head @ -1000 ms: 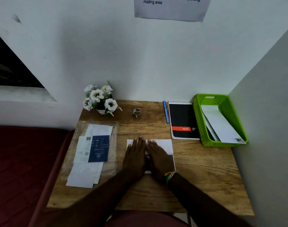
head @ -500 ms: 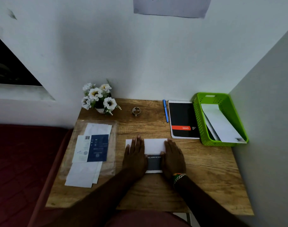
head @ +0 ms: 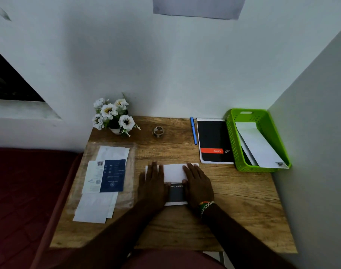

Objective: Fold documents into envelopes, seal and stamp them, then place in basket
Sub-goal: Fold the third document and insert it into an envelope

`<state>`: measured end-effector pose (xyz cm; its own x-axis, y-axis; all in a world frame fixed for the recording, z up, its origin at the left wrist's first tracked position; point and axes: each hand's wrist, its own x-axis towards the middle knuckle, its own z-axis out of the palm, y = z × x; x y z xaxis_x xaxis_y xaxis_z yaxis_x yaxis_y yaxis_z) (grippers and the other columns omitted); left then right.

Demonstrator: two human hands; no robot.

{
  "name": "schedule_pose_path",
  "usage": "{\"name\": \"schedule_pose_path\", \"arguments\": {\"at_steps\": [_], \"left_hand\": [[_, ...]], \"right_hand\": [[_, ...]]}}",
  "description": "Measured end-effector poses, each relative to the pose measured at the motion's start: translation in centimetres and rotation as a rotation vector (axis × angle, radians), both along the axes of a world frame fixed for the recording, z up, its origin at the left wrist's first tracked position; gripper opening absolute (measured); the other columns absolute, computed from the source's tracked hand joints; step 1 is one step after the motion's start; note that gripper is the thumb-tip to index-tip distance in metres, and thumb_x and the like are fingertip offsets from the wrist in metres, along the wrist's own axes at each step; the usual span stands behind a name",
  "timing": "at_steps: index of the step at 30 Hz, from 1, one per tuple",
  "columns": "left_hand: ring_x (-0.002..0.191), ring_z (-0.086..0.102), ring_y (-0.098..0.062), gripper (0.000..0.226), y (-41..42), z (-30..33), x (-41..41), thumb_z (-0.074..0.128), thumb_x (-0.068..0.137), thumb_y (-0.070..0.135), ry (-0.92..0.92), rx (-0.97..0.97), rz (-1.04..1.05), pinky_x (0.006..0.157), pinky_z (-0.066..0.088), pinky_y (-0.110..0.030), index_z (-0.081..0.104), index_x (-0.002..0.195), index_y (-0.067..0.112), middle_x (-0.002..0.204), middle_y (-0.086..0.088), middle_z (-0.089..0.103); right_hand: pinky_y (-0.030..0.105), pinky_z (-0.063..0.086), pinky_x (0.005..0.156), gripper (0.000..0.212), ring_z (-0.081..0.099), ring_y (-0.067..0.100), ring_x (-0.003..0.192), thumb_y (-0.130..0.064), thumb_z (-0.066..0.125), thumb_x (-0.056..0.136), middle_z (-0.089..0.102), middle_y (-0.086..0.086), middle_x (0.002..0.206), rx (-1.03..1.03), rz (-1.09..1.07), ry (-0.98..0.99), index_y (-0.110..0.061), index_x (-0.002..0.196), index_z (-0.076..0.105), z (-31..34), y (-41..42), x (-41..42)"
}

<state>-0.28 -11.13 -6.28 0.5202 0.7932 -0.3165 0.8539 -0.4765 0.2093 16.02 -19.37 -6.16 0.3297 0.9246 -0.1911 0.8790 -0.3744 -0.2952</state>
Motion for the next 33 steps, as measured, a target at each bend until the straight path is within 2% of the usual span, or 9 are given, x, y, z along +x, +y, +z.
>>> {"name": "schedule_pose_path", "arguments": {"at_steps": [4, 9, 12, 15, 20, 24, 27, 29, 33], "left_hand": [[0.151, -0.019, -0.033, 0.081, 0.8, 0.8, -0.3, 0.026, 0.099, 0.063, 0.029, 0.004, 0.134, 0.116, -0.012, -0.047, -0.009, 0.157, 0.019, 0.162, -0.014, -0.026], [0.153, -0.007, -0.029, 0.072, 1.8, 2.0, 2.0, 0.044, 0.102, 0.044, 0.017, -0.023, -0.067, 0.124, 0.000, -0.050, 0.007, 0.159, 0.021, 0.167, -0.008, -0.008], [0.152, 0.007, -0.029, 0.071, 2.0, 2.5, 2.3, 0.055, 0.098, 0.037, -0.012, -0.024, -0.075, 0.124, 0.006, -0.050, 0.018, 0.157, 0.023, 0.164, -0.009, 0.009], [0.144, 0.025, -0.030, 0.068, 2.0, 2.9, 2.3, 0.067, 0.090, 0.037, -0.073, -0.022, -0.049, 0.121, 0.020, -0.048, 0.034, 0.148, 0.027, 0.155, -0.008, 0.027], [0.134, 0.037, -0.028, 0.066, 1.9, 2.8, 2.0, 0.075, 0.082, 0.038, -0.085, -0.003, -0.065, 0.114, 0.031, -0.045, 0.041, 0.137, 0.028, 0.145, -0.005, 0.035], [0.132, 0.039, -0.026, 0.061, 1.9, 3.2, 1.9, 0.073, 0.083, 0.042, -0.099, -0.017, -0.049, 0.113, 0.030, -0.049, 0.041, 0.134, 0.031, 0.145, -0.001, 0.037], [0.134, 0.041, -0.021, 0.046, 2.1, 4.1, 2.5, 0.057, 0.093, 0.048, -0.163, 0.004, -0.053, 0.115, 0.024, -0.049, 0.043, 0.135, 0.035, 0.143, 0.005, 0.046], [0.130, 0.046, -0.018, 0.034, 2.4, 5.0, 2.9, 0.053, 0.096, 0.046, -0.169, 0.037, -0.067, 0.111, 0.024, -0.049, 0.047, 0.128, 0.038, 0.136, 0.008, 0.054], [0.116, 0.055, -0.021, 0.014, 3.8, 6.1, 2.4, 0.048, 0.098, 0.042, -0.106, 0.104, -0.042, 0.104, 0.027, -0.051, 0.052, 0.111, 0.037, 0.116, 0.008, 0.063]], "right_hand": [[0.041, 0.020, 0.120, 0.055, 0.009, 0.019, 0.153, -0.040, 0.034, 0.103, 0.014, -0.004, 0.166, -0.019, -0.010, 0.009, -0.030, 0.156, 0.020, 0.2, 0.1, -0.1], [0.042, 0.018, 0.121, 0.055, 0.009, 0.019, 0.153, -0.042, 0.036, 0.103, 0.014, -0.004, 0.166, -0.055, -0.038, 0.032, -0.031, 0.155, 0.022, 0.5, 0.3, -0.3], [0.045, 0.025, 0.118, 0.055, 0.017, 0.021, 0.150, -0.042, 0.043, 0.100, 0.021, -0.003, 0.163, -0.040, -0.051, 0.049, -0.030, 0.152, 0.029, 1.0, 0.5, -0.2], [0.045, 0.030, 0.114, 0.059, 0.024, 0.021, 0.146, -0.044, 0.052, 0.094, 0.029, -0.004, 0.159, -0.043, -0.057, 0.062, -0.030, 0.149, 0.034, 1.8, 1.2, 0.2], [0.042, 0.031, 0.109, 0.043, 0.036, 0.021, 0.136, -0.043, 0.049, 0.097, 0.049, -0.004, 0.144, 0.033, -0.034, 0.018, -0.030, 0.137, 0.049, 2.7, 2.4, 0.3], [0.039, 0.030, 0.103, 0.020, 0.048, 0.020, 0.120, -0.036, 0.053, 0.096, 0.064, -0.005, 0.119, 0.060, -0.075, 0.085, -0.030, 0.113, 0.063, 4.1, 3.5, 0.4], [0.037, 0.031, 0.096, 0.015, 0.051, 0.021, 0.114, -0.036, 0.056, 0.095, 0.067, -0.005, 0.111, 0.082, -0.088, 0.158, -0.032, 0.106, 0.065, 4.9, 3.8, 0.4], [0.037, 0.031, 0.094, 0.012, 0.052, 0.020, 0.111, -0.035, 0.058, 0.094, 0.067, -0.005, 0.107, 0.117, -0.104, 0.216, -0.032, 0.102, 0.065, 5.3, 3.9, 0.4], [0.040, 0.031, 0.101, 0.009, 0.050, 0.017, 0.111, -0.035, 0.059, 0.094, 0.065, -0.007, 0.104, 0.141, -0.164, 0.261, -0.031, 0.098, 0.065, 5.8, 3.8, 0.8]]}}
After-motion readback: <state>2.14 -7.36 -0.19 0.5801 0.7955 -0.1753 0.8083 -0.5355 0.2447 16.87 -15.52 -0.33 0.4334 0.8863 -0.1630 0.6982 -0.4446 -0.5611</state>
